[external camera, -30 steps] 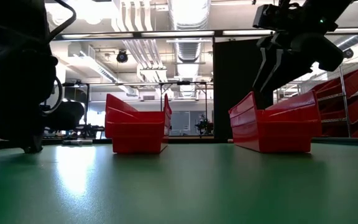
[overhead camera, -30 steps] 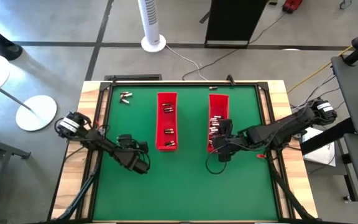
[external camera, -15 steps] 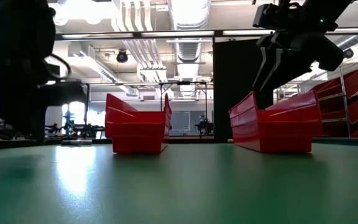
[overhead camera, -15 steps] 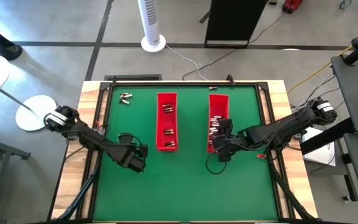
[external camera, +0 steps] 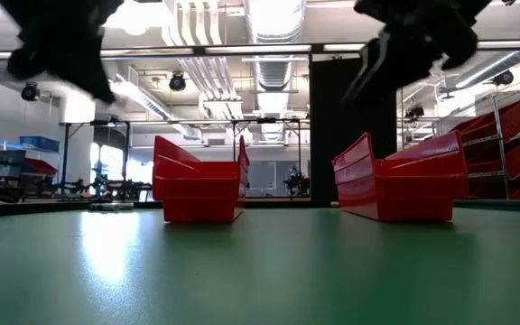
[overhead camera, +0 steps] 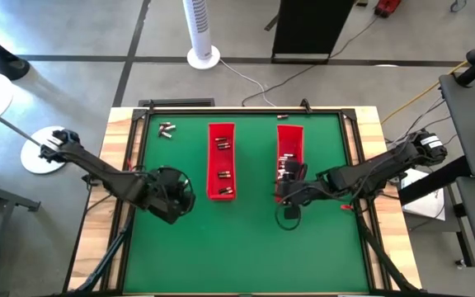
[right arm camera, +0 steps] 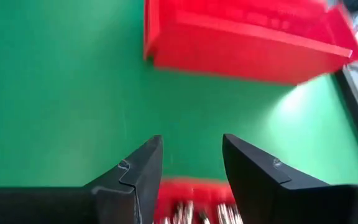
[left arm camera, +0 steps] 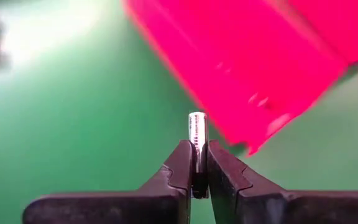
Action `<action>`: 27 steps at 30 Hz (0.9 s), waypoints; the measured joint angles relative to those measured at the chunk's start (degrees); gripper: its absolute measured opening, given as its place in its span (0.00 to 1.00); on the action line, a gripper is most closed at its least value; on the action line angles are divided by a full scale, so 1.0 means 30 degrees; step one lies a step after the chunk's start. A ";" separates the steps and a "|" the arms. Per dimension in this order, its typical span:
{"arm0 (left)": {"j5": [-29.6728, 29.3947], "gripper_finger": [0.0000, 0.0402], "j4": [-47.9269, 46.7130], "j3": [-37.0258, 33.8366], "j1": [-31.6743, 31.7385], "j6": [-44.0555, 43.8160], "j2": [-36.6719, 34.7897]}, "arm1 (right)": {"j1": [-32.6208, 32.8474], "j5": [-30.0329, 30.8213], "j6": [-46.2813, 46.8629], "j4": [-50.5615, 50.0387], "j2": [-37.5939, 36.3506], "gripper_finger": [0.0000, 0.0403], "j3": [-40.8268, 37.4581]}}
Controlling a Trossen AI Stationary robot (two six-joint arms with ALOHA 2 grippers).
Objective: Sort batteries
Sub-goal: Put the silver battery into the right red bin
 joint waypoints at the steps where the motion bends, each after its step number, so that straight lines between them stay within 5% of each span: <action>1: -0.0725 0.03 0.0006 0.0504 -0.0158 0.1013 -0.0191 | 0.0000 0.0000 -0.0026 0.0652 0.0000 0.40 0.0000; 7: -0.5577 0.03 0.1415 0.2560 -0.1256 0.6059 -0.0012 | 0.0036 -0.0273 -0.0649 0.6640 0.0046 0.40 -0.0166; 12: -0.8062 0.03 0.7537 0.1865 -0.1106 1.2177 0.1171 | 0.0036 -0.2057 -0.1931 1.2277 0.0919 0.38 -0.0335; 21: -0.3683 0.03 2.5535 0.0116 0.0438 2.5052 0.4982 | 0.0248 -0.4027 -0.2436 1.9355 0.1571 0.40 -0.1477; 27: -0.0476 0.03 3.4343 -0.0139 0.1027 3.0079 0.7580 | 0.0408 -0.4244 -0.2372 2.4517 0.1537 0.44 -0.3373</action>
